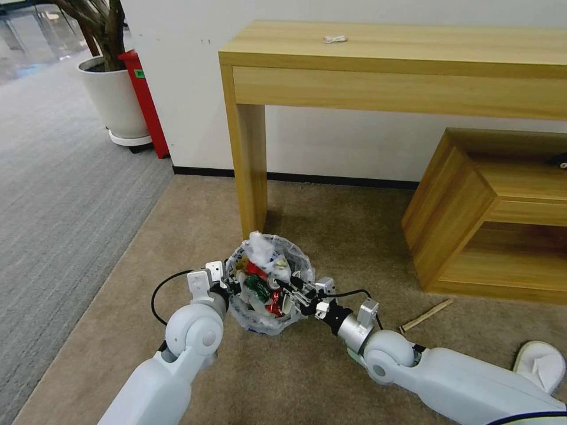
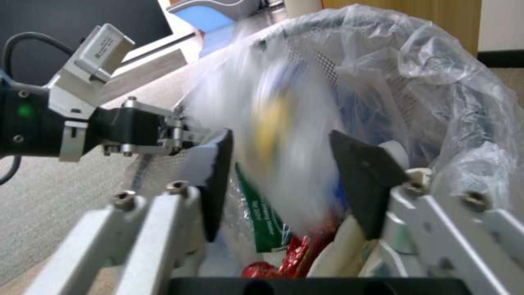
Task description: Pick up the trash bin and place the garbage on the floor into it.
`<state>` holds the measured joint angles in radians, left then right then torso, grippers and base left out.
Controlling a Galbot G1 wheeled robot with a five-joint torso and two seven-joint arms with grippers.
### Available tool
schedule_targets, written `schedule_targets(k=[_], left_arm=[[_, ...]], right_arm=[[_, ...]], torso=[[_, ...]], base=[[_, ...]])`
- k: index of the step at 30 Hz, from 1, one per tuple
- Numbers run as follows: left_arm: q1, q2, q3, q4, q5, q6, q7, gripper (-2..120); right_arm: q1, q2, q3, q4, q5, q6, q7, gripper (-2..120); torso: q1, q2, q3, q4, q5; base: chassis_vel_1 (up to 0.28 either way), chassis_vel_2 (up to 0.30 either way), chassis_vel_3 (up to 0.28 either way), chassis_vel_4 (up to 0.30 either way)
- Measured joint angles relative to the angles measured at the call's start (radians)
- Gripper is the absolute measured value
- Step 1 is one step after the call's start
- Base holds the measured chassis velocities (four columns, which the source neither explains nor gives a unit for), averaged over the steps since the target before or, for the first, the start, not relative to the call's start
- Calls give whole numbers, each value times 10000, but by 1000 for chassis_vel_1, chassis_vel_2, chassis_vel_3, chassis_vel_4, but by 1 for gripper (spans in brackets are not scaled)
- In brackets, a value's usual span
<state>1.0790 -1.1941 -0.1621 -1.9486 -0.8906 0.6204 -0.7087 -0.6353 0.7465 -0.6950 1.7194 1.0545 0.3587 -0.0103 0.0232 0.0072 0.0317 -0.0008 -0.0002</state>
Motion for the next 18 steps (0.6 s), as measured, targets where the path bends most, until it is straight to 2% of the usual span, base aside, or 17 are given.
schedule_targets(k=[2,3,6,9,10,11,14,18], left_arm=[[-78,-25,-20,166,-21,-8,-1,0],[-78,-25,-20,166,-21,-8,-1,0],[-104,-32,-62,239,-28,-16,-10,0],[-87,-36,-61,264,-28,-17,-10,0],[-63,-48,-61,345,-1,-21,3,0],[-63,-48,-61,345,-1,-21,3,0],[-11,-47,-77,468,78,-26,14,0],[68,23,-121,482,108,-46,45,0]], right_arm=[[-2,-54,32,17,-15,-9,-51,64],[-2,-54,32,17,-15,-9,-51,64],[-64,-135,176,53,-53,-10,-77,81],[-93,-131,313,69,-71,-2,-25,86],[-133,-83,550,108,-62,1,77,94],[-133,-83,550,108,-62,1,77,94],[-174,75,1504,302,66,-92,492,100],[-266,-92,2673,459,182,-334,911,100]], torso=[[0,0,0,0,-1],[0,0,0,0,-1],[0,0,0,0,0],[0,0,0,0,0],[0,0,0,-2,0],[0,0,0,-2,0],[0,0,0,4,1],[0,0,0,3,1]], base=[[0,0,0,0],[0,0,0,0],[0,0,0,0],[0,0,0,0],[0,0,0,0],[0,0,0,0],[0,0,0,0],[0,0,0,0]])
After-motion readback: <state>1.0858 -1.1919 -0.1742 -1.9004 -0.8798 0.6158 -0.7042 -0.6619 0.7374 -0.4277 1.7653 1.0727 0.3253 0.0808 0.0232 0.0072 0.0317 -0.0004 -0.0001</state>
